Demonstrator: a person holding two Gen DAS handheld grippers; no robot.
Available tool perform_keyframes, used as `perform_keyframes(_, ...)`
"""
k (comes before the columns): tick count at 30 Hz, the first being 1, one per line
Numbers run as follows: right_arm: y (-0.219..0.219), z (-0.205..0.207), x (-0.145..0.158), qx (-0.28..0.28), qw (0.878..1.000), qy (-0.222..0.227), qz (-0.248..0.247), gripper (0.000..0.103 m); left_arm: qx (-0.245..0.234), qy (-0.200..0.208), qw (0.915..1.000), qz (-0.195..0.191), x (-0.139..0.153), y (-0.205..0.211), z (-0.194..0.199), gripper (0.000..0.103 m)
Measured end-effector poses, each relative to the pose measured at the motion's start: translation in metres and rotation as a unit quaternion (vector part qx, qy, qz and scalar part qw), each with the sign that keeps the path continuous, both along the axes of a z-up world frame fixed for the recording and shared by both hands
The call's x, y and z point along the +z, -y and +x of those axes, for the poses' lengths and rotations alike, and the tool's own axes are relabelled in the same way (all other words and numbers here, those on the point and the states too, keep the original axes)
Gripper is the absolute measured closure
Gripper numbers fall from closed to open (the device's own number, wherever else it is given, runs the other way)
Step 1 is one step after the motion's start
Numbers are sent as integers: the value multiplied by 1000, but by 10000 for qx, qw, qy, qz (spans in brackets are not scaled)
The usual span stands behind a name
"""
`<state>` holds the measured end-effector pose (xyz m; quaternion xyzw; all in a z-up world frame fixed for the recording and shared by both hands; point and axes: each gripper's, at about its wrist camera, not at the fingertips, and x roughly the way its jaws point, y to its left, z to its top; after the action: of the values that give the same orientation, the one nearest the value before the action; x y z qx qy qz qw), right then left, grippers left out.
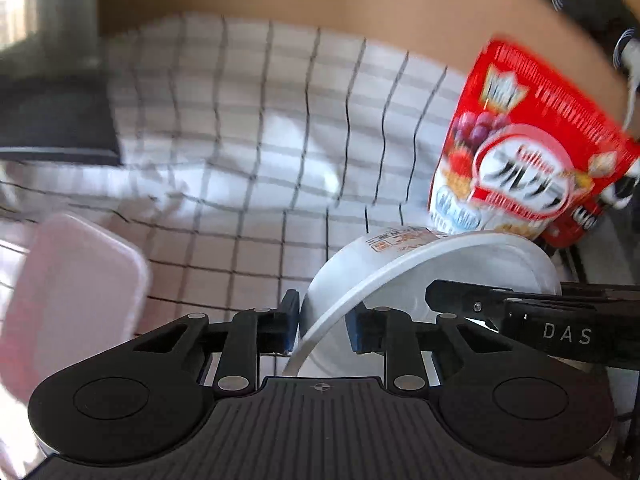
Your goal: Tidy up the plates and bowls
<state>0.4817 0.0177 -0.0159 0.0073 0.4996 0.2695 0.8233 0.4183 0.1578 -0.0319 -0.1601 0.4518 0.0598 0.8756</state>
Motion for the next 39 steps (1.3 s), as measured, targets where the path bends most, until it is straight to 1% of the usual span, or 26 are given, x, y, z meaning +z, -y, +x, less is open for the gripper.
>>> perform_keyframes(3, -6, -17, 26, 184, 9994, 262, 153, 69, 219, 354, 9991, 83, 28, -5, -24, 78)
perform_keyframes(6, -11, -41, 45, 414, 9977, 507, 158, 68, 287, 583, 9978, 148, 49, -3, -45, 78)
perform_keyframes(9, -8, -60, 53, 519, 9969, 576, 140, 68, 237, 714, 9969, 218, 61, 5, -64, 79)
perform_keyframes(13, 10, -78, 57, 440, 9977, 505, 141, 68, 21, 735, 9970, 227, 65, 24, -82, 79)
perform_keyframes(16, 26, -92, 58, 287, 9983, 497, 123, 68, -219, 681, 9972, 212, 62, 42, -91, 79)
perform_keyframes(18, 41, -103, 58, 152, 9986, 490, 102, 68, -411, 590, 9973, 136, 59, 54, -96, 79)
perform_keyframes(22, 74, -121, 54, -108, 9989, 465, 7, 68, -853, 256, 9959, -135, 41, 76, -102, 79)
perform_keyframes(25, 94, -127, 42, -280, 9991, 313, -73, 68, -1035, 5, 9937, -434, 20, 86, -103, 76)
perform_keyframes(27, 104, -127, 29, -439, 9988, 154, -142, 68, -1116, -168, 9918, -599, 7, 92, -104, 74)
perform_keyframes(31, 113, -133, 6, -618, 9975, 54, -330, 68, -1248, -411, 9895, -600, -10, 106, -108, 70)
perform_keyframes(34, 115, -136, -2, -653, 9972, 28, -362, 68, -1228, -430, 9899, -569, -14, 108, -110, 70)
perform_keyframes(39, 117, -133, -7, -710, 9968, 48, -370, 68, -1124, -434, 9911, -564, -14, 105, -109, 71)
